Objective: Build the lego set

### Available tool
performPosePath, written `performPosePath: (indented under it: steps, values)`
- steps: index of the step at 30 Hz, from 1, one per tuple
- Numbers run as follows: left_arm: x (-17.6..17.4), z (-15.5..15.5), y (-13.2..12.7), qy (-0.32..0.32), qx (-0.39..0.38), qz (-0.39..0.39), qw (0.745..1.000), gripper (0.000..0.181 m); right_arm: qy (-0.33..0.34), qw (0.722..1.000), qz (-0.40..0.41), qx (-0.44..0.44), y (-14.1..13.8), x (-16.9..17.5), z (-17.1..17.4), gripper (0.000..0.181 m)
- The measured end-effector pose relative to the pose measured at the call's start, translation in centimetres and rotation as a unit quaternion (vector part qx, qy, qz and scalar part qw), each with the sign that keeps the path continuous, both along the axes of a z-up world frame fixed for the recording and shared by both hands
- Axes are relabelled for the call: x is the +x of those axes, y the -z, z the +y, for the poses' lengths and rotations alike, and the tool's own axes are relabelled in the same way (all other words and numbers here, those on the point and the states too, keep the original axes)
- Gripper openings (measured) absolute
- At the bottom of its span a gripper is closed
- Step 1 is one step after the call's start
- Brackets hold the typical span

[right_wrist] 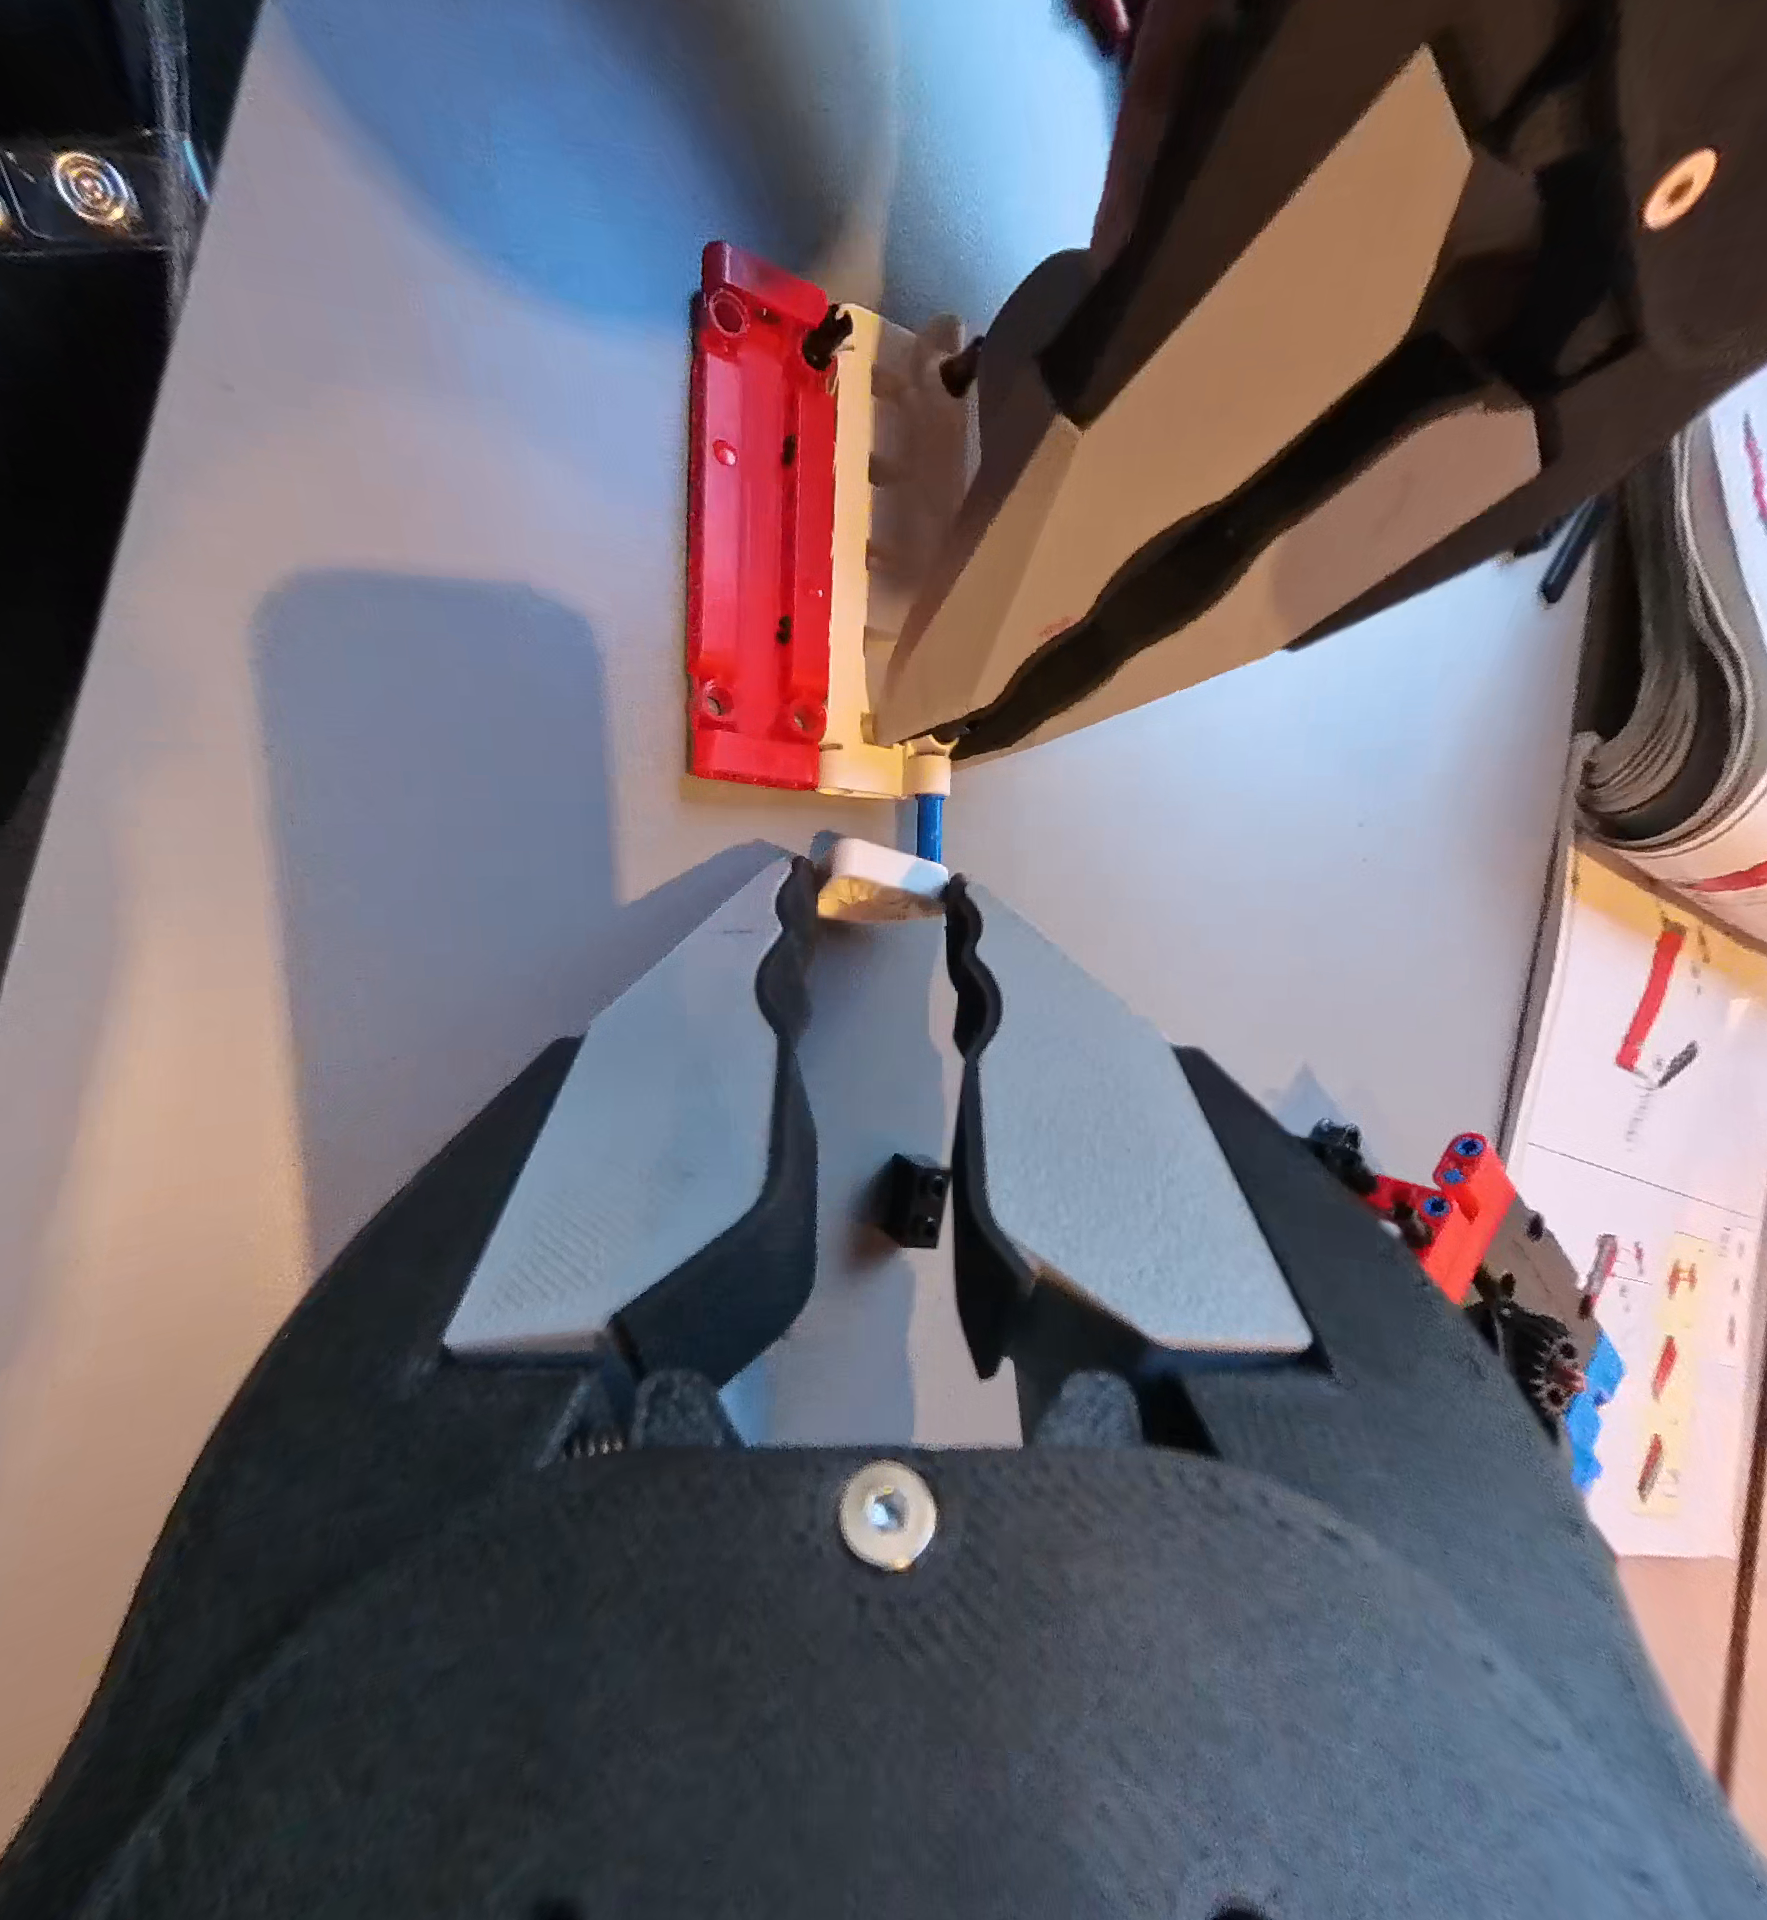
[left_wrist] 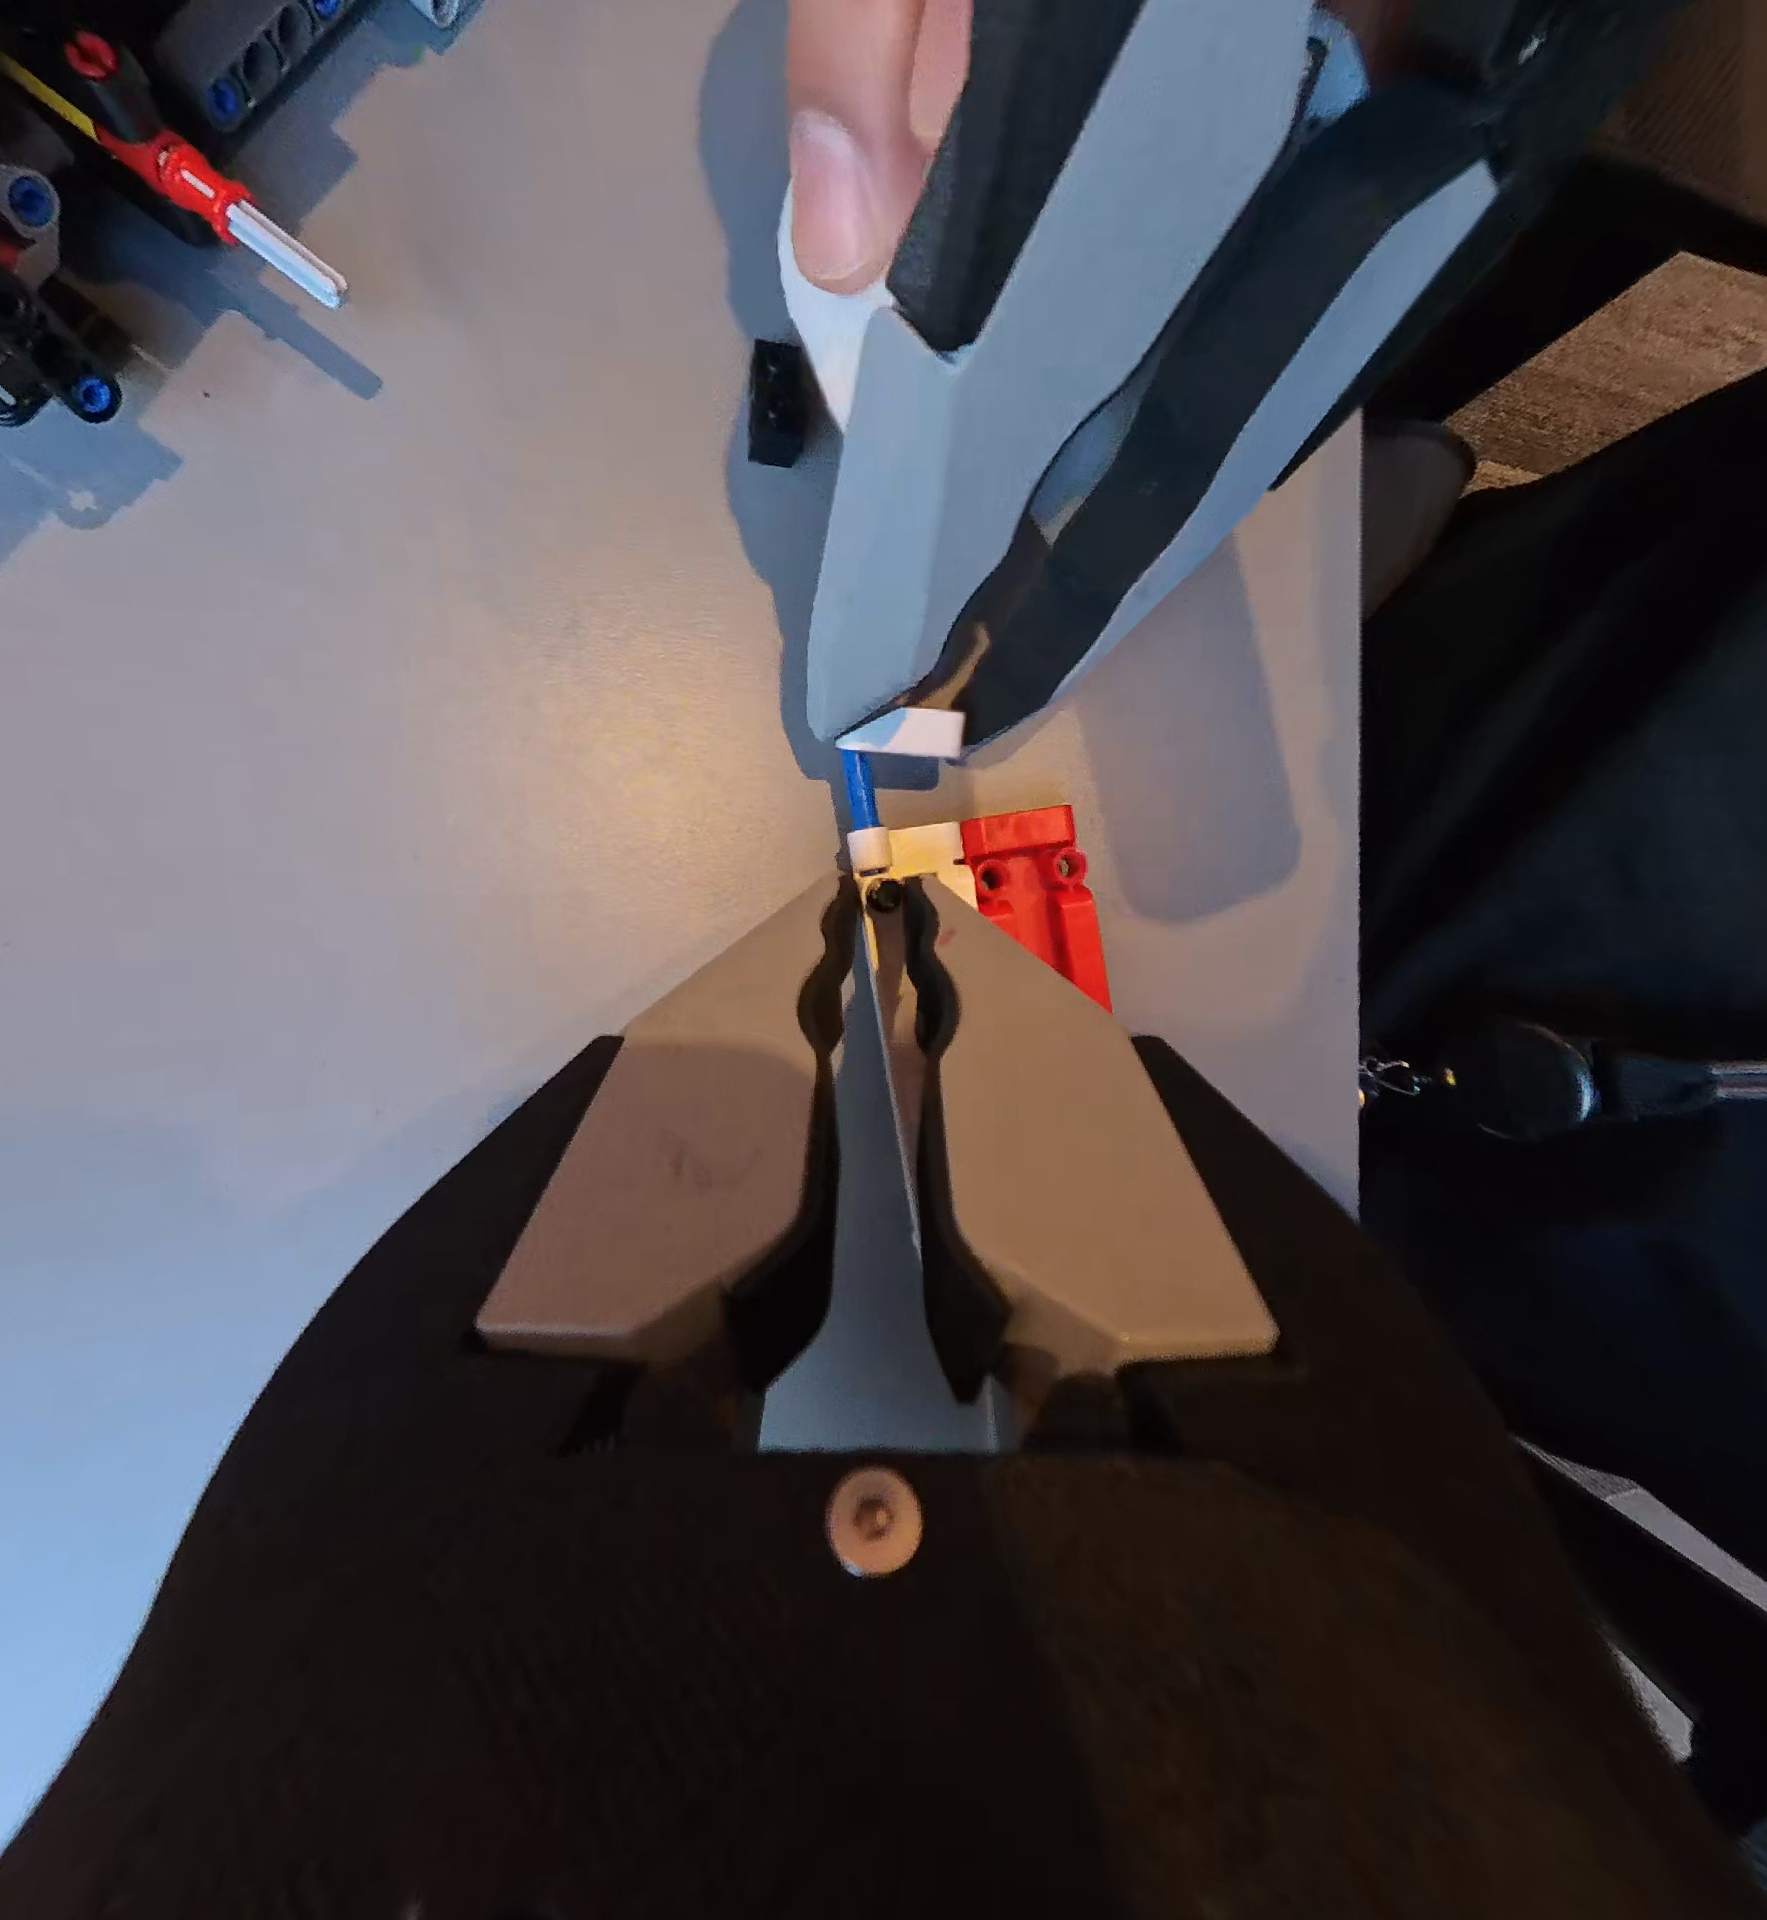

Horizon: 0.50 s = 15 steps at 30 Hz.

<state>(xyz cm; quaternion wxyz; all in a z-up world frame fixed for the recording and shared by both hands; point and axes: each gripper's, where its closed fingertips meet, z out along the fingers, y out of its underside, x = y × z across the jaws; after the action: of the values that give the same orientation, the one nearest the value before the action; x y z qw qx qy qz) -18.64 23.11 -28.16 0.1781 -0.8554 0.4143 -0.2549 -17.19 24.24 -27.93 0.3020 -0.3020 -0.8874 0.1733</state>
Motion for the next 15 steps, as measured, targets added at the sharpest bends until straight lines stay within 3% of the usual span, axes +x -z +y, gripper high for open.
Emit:
performPosePath:
  steps: [4,15]
  values:
    - [0.5,0.1,0.0,0.010,0.005,-0.006,1.000,0.006,-0.025,0.999,0.021,-0.035,-0.6,-0.5,-1.1,0.022]
    - [0.3,0.3,-0.1,-0.038,0.007,-0.046,0.998,0.006,0.052,0.989,0.006,-0.140,-0.2,0.6,0.8,0.022]
